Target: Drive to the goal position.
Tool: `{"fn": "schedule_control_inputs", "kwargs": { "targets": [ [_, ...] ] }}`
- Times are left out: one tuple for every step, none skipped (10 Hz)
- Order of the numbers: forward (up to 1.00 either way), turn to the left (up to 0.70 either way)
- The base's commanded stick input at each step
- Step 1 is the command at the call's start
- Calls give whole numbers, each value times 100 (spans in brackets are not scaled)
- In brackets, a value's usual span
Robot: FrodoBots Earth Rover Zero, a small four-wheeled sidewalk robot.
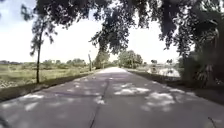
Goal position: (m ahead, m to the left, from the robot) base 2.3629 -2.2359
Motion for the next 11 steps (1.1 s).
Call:
{"fn": "schedule_control_inputs", "kwargs": {
  "targets": [
    [70, 0],
    [70, 0],
    [70, 0],
    [70, 0],
    [70, 0],
    [70, 0],
    [70, 0],
    [70, 0],
    [70, 0],
    [70, 0],
    [70, 0]
  ]
}}
